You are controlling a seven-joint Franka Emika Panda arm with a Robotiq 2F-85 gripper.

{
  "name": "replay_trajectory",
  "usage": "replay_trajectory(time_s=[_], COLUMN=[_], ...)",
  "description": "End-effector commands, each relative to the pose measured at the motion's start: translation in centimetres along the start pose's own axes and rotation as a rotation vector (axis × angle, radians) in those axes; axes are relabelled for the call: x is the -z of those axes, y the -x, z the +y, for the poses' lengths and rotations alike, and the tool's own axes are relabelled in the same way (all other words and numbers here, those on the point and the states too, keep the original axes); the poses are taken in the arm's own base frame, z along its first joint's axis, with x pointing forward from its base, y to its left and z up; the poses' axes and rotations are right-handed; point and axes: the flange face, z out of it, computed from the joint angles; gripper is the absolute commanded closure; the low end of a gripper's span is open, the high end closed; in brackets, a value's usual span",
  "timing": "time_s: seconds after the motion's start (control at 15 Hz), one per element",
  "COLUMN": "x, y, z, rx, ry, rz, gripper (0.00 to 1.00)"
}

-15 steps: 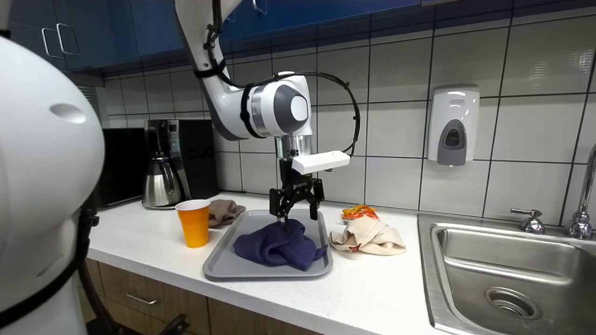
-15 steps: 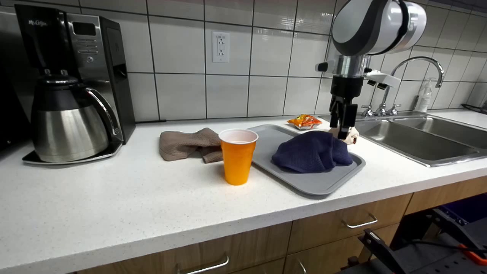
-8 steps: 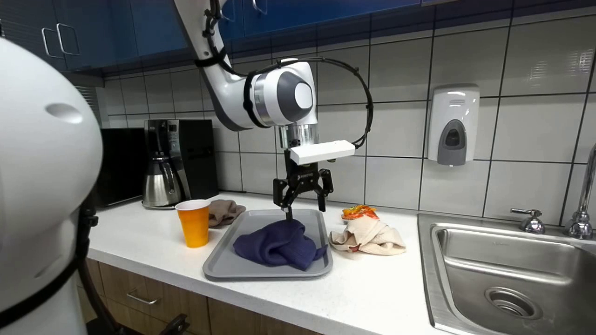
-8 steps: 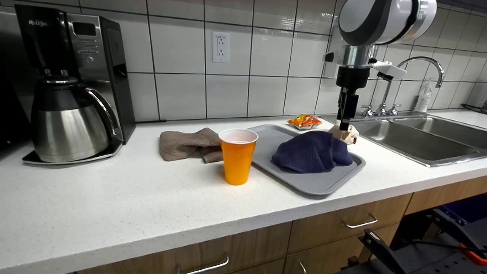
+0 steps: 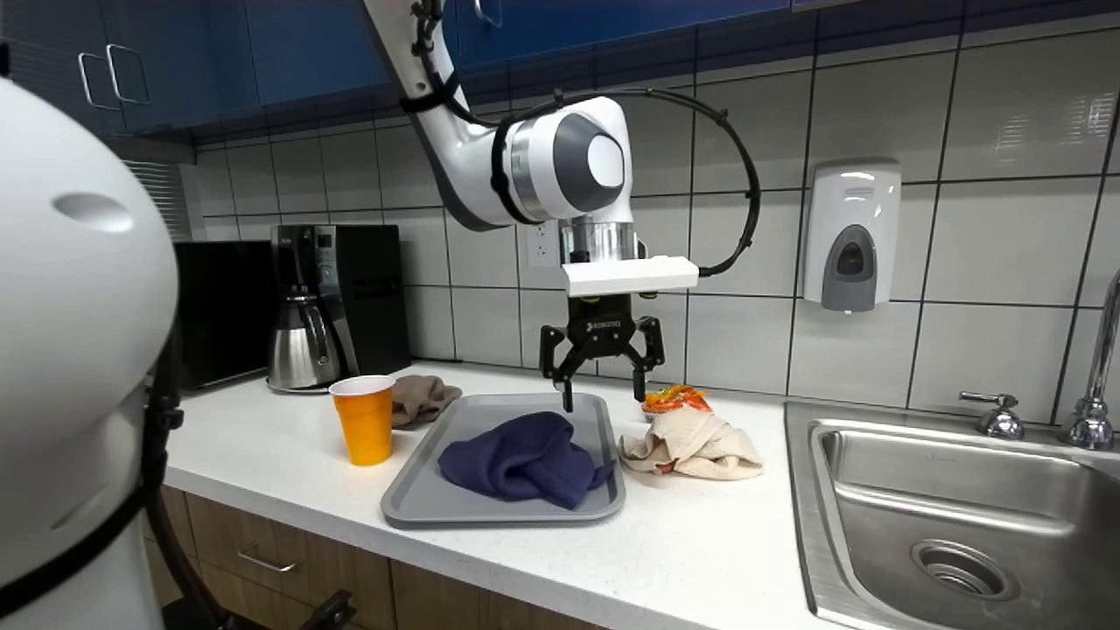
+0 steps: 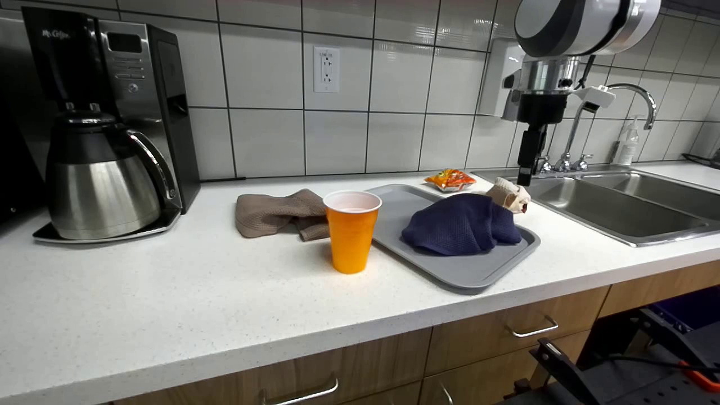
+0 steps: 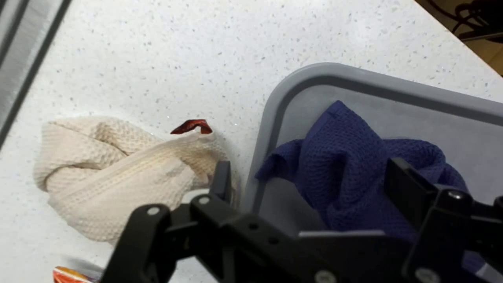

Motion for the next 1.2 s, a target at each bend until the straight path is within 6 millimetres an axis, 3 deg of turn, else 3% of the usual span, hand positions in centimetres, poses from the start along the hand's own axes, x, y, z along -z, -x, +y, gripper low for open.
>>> replay_trajectory(time_s=[0.0, 0.47, 0.8, 0.87, 1.13], x=[1.3, 1.2, 0.1, 0.4, -0.5], y=[0.4, -0.3, -1.5, -0.8, -1.3], z=[2.1, 5.2, 7.6, 6.1, 7.1], rx=[-0.118, -0.303, -0.368, -0.341, -0.347], ry=[-0.016, -0.040, -0.055, -0.036, -0.042], rz=[0.008, 0.084, 0.058, 0.079, 0.065], gripper=[0.00, 0.00, 0.00, 0.00, 0.00])
